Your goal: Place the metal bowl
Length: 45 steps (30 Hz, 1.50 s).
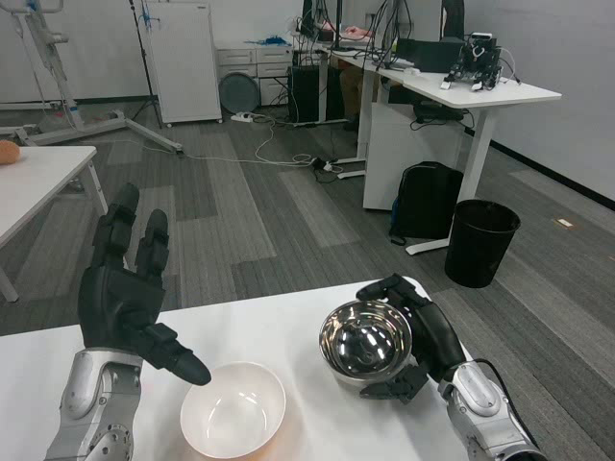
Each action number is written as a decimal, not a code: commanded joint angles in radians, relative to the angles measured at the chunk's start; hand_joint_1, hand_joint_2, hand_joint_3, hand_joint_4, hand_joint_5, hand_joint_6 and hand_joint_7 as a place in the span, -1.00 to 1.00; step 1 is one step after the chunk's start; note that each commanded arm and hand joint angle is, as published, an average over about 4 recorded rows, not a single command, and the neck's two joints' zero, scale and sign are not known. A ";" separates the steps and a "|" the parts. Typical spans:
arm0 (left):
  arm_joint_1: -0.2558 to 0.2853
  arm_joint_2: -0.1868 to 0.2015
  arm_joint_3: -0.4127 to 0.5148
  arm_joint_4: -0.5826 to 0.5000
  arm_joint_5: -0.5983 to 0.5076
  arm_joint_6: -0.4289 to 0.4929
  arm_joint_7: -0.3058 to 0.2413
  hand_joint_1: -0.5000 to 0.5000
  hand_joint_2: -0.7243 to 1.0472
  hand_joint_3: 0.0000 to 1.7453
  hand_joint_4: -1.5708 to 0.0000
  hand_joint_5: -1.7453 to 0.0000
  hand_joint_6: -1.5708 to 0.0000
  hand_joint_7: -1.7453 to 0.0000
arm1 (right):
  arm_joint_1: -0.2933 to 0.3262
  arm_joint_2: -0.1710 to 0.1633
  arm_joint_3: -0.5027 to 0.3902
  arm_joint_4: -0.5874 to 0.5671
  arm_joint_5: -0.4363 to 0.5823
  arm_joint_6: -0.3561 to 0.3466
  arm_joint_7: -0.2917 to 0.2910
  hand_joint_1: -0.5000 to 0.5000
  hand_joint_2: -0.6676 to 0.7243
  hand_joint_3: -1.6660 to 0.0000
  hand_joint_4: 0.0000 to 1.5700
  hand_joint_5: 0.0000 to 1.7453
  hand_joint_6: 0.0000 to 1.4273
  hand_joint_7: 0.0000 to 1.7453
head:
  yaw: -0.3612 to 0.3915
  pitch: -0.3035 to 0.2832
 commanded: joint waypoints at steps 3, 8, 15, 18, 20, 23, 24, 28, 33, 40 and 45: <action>0.010 0.004 0.003 -0.002 -0.003 -0.005 0.000 -1.00 -1.00 -1.00 0.86 1.00 0.97 0.58 | 0.026 -0.006 -0.035 -0.039 0.034 -0.023 0.008 -0.83 0.14 0.67 -0.76 -0.50 -1.00 -0.12 | -0.005 -0.017; 0.006 0.004 0.003 -0.002 -0.004 -0.004 0.000 -1.00 -1.00 -1.00 0.86 1.00 0.97 0.60 | 0.040 -0.007 -0.057 -0.070 0.066 -0.026 0.027 -0.92 0.32 0.76 -1.00 -0.89 -1.00 -0.10 | -0.015 -0.029; -0.003 0.004 0.002 0.006 -0.005 -0.004 0.000 -1.00 -1.00 -1.00 0.86 1.00 0.97 0.60 | 0.065 -0.007 -0.107 -0.122 0.107 -0.024 0.060 -0.92 0.57 0.86 -1.00 -0.89 -1.00 -0.08 | -0.023 -0.034; -0.006 0.004 0.001 0.011 -0.006 -0.004 0.000 -1.00 -1.00 -1.00 0.86 1.00 0.97 0.60 | 0.081 -0.008 -0.125 -0.158 0.152 -0.023 0.088 -0.92 0.70 0.90 -1.00 -0.97 -1.00 -0.26 | -0.030 -0.038; -0.011 0.004 0.000 0.018 -0.007 -0.005 0.000 -1.00 -0.97 -1.00 0.86 1.00 0.97 0.60 | 0.095 -0.010 -0.137 -0.204 0.202 -0.024 0.105 -0.92 0.77 0.95 -1.00 -1.00 -1.00 -0.44 | -0.035 -0.036; -0.019 0.004 -0.001 0.026 -0.008 -0.005 0.000 -1.00 -0.97 -0.95 0.86 1.00 0.97 0.60 | 0.108 -0.006 -0.184 -0.296 0.240 -0.027 0.105 -0.92 0.82 1.00 -1.00 -1.00 -1.00 -0.60 | -0.054 -0.022; -0.021 0.004 -0.001 0.028 -0.008 -0.005 0.000 -1.00 -1.00 -0.95 0.86 1.00 0.97 0.60 | 0.109 -0.003 -0.200 -0.318 0.236 -0.032 0.097 -0.92 0.82 1.00 -1.00 -1.00 -1.00 -0.64 | -0.064 -0.014; -0.029 0.004 -0.003 0.034 -0.008 -0.004 0.000 -1.00 -1.00 -1.00 0.86 1.00 0.97 0.60 | 0.109 0.002 -0.285 -0.413 0.137 -0.064 0.005 -0.92 0.82 1.00 -1.00 -1.00 -1.00 -0.60 | -0.096 0.006; -0.036 0.001 -0.004 0.041 -0.009 -0.004 0.000 -1.00 -1.00 -1.00 0.86 1.00 0.97 0.60 | 0.087 0.002 -0.330 -0.498 0.043 -0.159 -0.167 -0.92 0.82 1.00 -1.00 -1.00 -1.00 -0.60 | -0.106 0.015; -0.036 -0.001 0.002 0.041 -0.009 -0.006 0.000 -1.00 -1.00 -1.00 0.86 1.00 0.97 0.60 | 0.044 -0.004 -0.329 -0.523 0.030 -0.193 -0.216 -0.92 0.82 1.00 -1.00 -1.00 -1.00 -0.68 | -0.091 0.019; -0.036 -0.003 0.028 0.042 -0.007 -0.009 0.001 -1.00 -1.00 -1.00 0.86 1.00 0.97 0.60 | 0.031 -0.007 -0.318 -0.528 0.006 -0.185 -0.219 -0.92 0.82 1.00 -1.00 -1.00 -1.00 -0.68 | -0.094 0.019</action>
